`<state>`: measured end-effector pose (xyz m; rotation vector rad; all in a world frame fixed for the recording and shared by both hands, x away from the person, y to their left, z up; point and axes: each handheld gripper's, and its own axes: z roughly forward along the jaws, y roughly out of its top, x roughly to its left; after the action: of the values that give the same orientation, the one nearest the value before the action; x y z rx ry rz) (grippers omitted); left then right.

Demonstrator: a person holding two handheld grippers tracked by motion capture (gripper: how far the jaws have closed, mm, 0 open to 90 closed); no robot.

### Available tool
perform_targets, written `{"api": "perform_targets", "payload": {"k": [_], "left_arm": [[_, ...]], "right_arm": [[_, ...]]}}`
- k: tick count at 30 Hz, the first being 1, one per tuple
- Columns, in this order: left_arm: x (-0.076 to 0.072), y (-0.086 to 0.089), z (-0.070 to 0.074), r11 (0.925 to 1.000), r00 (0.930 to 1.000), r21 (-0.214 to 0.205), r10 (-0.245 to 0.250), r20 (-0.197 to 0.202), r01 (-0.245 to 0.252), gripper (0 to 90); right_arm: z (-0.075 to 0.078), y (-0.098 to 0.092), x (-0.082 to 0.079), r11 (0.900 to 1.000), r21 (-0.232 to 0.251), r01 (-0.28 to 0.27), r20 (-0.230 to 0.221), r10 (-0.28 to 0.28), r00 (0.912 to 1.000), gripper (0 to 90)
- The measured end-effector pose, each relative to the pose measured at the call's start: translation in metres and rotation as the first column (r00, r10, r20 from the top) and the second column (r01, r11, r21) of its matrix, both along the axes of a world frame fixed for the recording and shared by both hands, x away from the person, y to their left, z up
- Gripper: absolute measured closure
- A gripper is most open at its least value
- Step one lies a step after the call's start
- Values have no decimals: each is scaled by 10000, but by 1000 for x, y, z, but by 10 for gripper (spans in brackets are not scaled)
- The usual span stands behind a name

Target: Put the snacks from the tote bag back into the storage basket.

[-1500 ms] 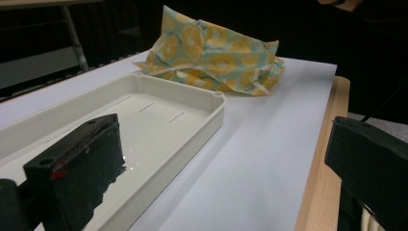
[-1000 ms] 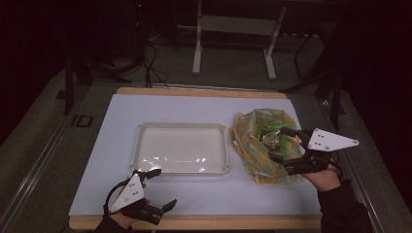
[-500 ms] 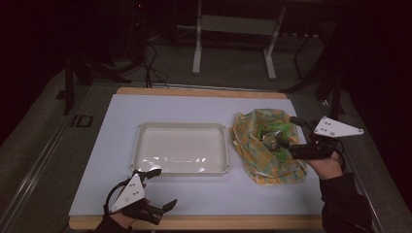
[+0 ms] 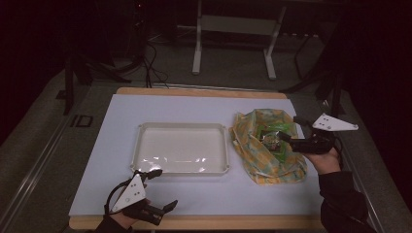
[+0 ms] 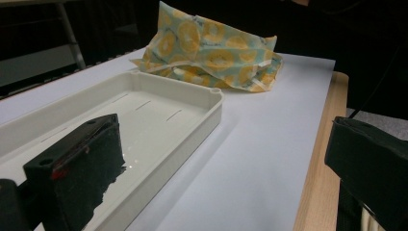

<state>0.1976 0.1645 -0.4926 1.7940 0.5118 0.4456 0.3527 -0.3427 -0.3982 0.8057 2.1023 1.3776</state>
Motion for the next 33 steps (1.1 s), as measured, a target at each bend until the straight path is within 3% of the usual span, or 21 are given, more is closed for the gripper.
{"api": "perform_targets", "payload": {"k": [7, 17, 33], "left_arm": [[0, -1, 0, 10000, 10000, 52, -18, 14, 18, 3], [0, -1, -1, 9999, 10000, 104, -38, 48, 37, 3], [1, -2, -1, 9999, 10000, 125, -65, 25, 65, 3]], "right_arm": [[-21, -7, 11, 9987, -59, 504, -554, -506, 9972, 235], [-50, -17, 24, 9928, -43, 1194, -1142, -1191, 9863, 301], [-90, -27, 40, 9787, -409, 2012, -2218, -2052, 9533, 327]]}}
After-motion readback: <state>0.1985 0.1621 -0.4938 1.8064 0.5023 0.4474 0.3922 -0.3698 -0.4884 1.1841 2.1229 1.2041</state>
